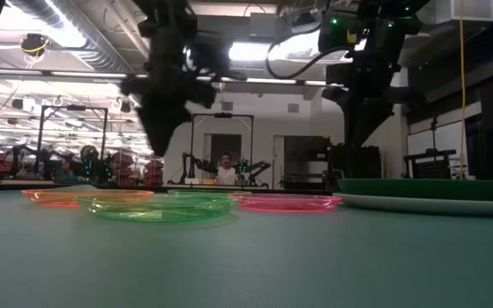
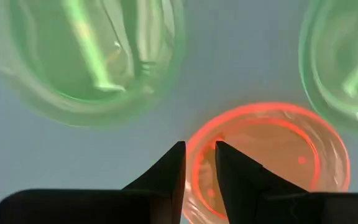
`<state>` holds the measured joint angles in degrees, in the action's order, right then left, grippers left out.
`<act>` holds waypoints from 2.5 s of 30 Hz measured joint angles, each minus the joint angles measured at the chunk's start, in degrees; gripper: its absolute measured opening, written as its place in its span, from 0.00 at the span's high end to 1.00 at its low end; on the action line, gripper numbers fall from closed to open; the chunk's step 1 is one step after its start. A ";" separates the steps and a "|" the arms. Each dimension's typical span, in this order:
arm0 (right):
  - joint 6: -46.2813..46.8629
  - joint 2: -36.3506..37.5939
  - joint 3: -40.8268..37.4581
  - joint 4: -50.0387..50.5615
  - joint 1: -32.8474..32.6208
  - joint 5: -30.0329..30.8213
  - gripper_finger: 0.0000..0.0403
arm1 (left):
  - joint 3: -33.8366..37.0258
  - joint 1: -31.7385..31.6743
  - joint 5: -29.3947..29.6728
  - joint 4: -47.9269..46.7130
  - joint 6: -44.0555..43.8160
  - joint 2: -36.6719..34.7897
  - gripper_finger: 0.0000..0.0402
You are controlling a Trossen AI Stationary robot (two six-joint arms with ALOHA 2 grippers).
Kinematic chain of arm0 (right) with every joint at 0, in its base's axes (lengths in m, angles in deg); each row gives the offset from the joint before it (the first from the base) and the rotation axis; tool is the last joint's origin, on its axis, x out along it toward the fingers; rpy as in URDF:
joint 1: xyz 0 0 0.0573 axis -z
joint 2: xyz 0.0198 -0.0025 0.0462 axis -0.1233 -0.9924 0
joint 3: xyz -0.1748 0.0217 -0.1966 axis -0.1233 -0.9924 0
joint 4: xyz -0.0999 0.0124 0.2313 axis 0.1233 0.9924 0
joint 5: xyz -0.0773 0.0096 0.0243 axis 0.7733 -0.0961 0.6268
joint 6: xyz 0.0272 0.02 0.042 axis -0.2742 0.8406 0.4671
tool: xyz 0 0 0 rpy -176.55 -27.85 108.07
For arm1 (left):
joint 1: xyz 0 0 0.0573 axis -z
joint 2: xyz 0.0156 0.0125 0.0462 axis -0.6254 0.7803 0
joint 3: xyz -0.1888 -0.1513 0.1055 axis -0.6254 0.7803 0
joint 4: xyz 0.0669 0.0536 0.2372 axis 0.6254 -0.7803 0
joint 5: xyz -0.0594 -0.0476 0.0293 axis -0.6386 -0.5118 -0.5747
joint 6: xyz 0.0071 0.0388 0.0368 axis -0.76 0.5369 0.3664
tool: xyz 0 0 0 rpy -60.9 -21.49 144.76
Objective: Stack plastic plates
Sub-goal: Stack the orange plate on top of the white plate
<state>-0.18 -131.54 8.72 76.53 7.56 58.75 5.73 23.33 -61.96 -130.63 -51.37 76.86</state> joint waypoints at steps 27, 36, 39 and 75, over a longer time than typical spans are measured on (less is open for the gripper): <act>2.96 -0.02 -0.02 -1.15 -0.76 -0.11 0.83 | 10.24 -7.06 0.29 3.62 4.29 0.02 0.80; 2.96 -0.02 -0.04 -1.11 -0.76 -0.15 0.83 | 10.26 -7.58 -5.62 3.84 6.38 0.04 0.80; 2.96 -0.02 -0.04 -1.11 -0.76 -0.15 0.83 | 10.29 -7.61 -5.50 4.73 6.84 0.04 0.80; 2.76 -0.04 -0.07 -1.13 -0.76 -0.20 0.83 | 11.12 -6.92 -8.10 10.15 7.67 0.11 0.80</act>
<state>2.58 -131.59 8.66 75.40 6.81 58.55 16.85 16.41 -70.06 -120.48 -43.70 76.97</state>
